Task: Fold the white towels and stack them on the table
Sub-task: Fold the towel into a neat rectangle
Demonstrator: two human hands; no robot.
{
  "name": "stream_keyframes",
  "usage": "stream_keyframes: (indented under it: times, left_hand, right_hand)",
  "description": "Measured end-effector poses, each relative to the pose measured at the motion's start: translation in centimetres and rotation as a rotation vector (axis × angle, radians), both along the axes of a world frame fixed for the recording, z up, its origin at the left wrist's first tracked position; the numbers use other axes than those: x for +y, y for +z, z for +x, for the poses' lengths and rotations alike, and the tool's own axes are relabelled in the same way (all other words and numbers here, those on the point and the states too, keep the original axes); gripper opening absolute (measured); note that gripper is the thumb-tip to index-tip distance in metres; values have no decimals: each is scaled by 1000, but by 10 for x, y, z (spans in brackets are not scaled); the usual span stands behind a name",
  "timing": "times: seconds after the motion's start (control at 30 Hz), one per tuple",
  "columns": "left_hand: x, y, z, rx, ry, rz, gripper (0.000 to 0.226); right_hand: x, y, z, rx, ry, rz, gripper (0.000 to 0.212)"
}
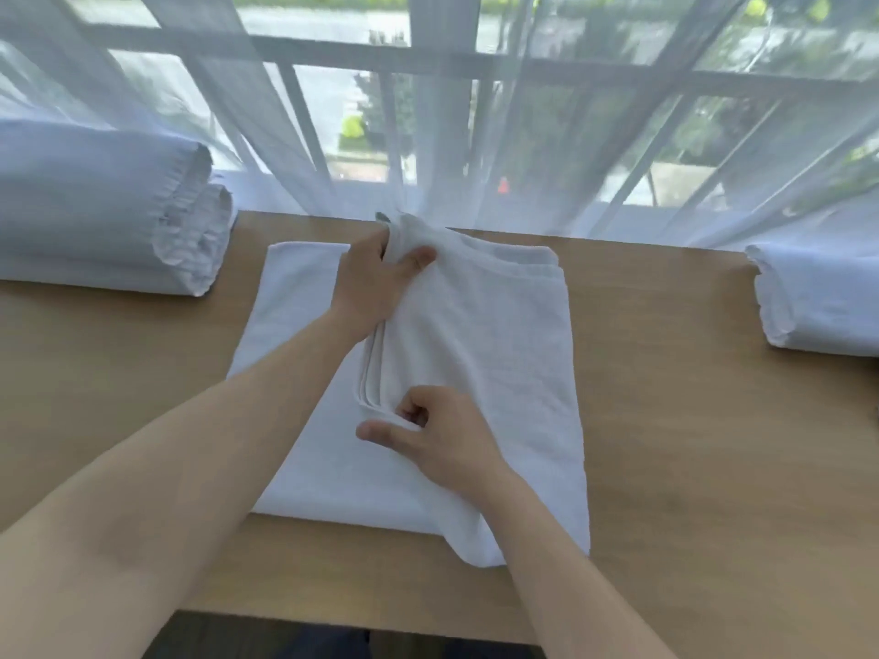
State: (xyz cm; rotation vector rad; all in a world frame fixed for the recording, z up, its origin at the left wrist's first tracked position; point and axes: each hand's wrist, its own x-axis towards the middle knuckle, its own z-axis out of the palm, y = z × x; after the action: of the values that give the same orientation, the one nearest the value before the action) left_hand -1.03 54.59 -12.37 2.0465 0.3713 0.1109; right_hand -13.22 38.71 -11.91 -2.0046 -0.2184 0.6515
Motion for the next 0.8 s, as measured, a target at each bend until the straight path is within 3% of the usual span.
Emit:
stream_keyframes:
  times: [0.37, 0.53, 0.6, 0.7, 0.8]
  left_hand:
    - [173, 18, -5, -102, -131, -154, 5]
    - [209, -48, 6, 172, -101, -194, 25]
    - [212, -73, 0, 236, -51, -277, 22]
    - [217, -86, -7, 250, 26, -394, 49]
    - [221, -89, -24, 278, 17, -427, 66]
  right_hand:
    - [180, 6, -12, -49, -47, -150, 60]
    - [233, -34, -15, -21, -17, -438, 49]
    - [243, -47, -21, -8, -30, -502, 47]
    - [249, -55, -27, -9, -58, -473, 50]
    - [247, -52, -27, 157, -102, -289, 52]
